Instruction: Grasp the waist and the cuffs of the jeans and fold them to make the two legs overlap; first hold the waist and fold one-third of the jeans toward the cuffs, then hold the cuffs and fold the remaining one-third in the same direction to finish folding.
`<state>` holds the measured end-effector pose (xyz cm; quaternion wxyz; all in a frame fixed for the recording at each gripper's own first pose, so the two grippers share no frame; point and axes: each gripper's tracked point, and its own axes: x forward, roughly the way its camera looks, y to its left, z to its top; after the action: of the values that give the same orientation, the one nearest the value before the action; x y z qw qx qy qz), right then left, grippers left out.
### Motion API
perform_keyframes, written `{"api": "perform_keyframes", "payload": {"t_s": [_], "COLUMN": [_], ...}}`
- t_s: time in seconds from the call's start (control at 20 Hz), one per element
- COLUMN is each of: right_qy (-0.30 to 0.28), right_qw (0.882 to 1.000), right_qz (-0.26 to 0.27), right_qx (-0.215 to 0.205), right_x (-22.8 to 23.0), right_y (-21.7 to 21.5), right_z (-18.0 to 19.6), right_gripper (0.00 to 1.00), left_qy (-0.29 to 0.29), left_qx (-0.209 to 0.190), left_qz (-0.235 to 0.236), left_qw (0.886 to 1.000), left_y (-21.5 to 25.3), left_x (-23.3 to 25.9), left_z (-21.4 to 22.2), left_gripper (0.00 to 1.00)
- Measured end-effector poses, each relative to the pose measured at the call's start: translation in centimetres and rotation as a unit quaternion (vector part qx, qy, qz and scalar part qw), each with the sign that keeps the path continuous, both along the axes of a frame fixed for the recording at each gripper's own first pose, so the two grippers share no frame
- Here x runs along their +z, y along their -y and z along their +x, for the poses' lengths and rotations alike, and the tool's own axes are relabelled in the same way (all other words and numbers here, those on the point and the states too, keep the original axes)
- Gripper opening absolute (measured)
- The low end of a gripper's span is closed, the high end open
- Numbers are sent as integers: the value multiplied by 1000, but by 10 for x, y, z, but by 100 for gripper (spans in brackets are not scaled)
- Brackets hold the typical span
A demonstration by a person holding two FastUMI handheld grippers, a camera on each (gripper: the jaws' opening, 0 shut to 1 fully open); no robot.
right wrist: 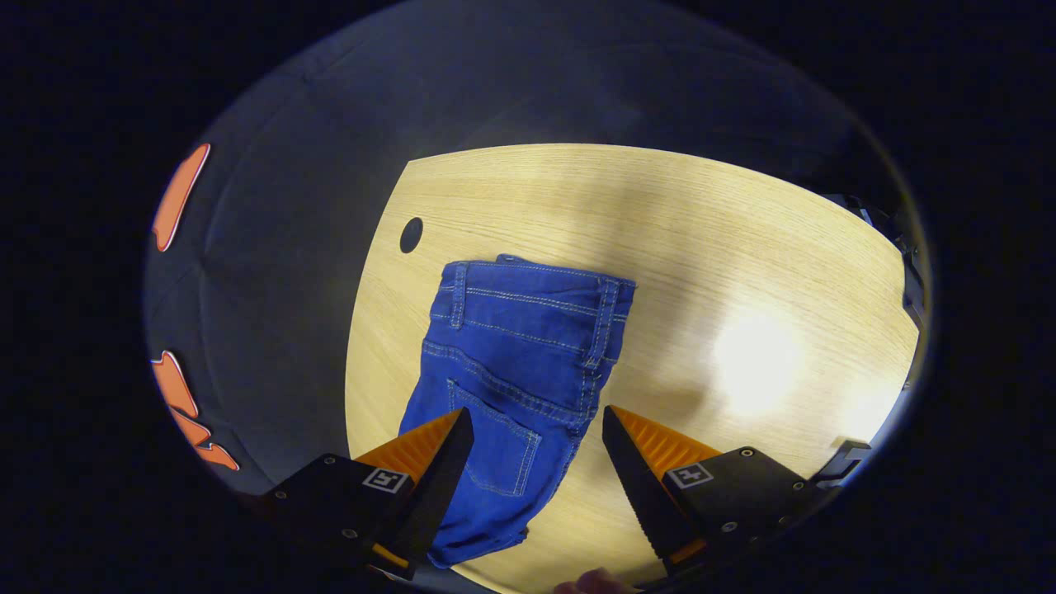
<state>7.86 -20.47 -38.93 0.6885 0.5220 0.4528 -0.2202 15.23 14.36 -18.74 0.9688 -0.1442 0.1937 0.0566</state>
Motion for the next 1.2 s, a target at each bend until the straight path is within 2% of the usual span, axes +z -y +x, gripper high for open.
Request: {"api": "perform_keyframes", "payload": {"t_s": [0.25, 0.35, 0.45, 0.6, 0.75, 0.85, 0.9, 1.05, 1.1, 1.15, 1.2], "right_qy": [-1, 2, 3, 48, 83, 86, 92, 91, 97, 95, 100], "right_qw": [1000, 1000, 1000, 998, 997, 996, 995, 996, 995, 995, 995], "right_qz": [-13, -18, -23, -36, 2, 17, 16, 0, -16, -7, -4], "right_qx": [-6, -8, 9, 26, -4, -22, -19, -14, -14, -8, -10], "right_x": [-17, -24, -32, -31, -36, -44, -44, -53, -49, -50, -46], "right_y": [12, 15, 12, 17, 24, 30, 32, 35, 33, 28, 29], "right_z": [7, 12, 12, 14, 10, 5, 2, 1, 4, 2, 4], "right_gripper": [98, 98, 98, 94, 86, 65, 48, 35, 17, 22, 14], "left_qy": [29, 26, 14, 2, -16, -21, -23, -30, -34, -38, -41], "left_qx": [-19, -21, -27, -36, -41, -46, -48, -51, -50, -50, -50], "left_qz": [51, 46, 31, 44, 38, 44, 47, 49, 48, 47, 46], "left_qw": [998, 998, 999, 998, 998, 998, 997, 997, 997, 997, 997], "left_y": [35, 48, 64, 78, 90, 96, 100, 106, 108, 109, 109], "left_x": [31, 30, 24, 14, 6, 4, 4, 2, 1, -2, -3], "left_z": [-32, -48, -64, -75, -81, -82, -83, -83, -84, -84, -86], "left_gripper": [97, 97, 97, 97, 97, 97, 98, 98, 97, 98, 98]}}
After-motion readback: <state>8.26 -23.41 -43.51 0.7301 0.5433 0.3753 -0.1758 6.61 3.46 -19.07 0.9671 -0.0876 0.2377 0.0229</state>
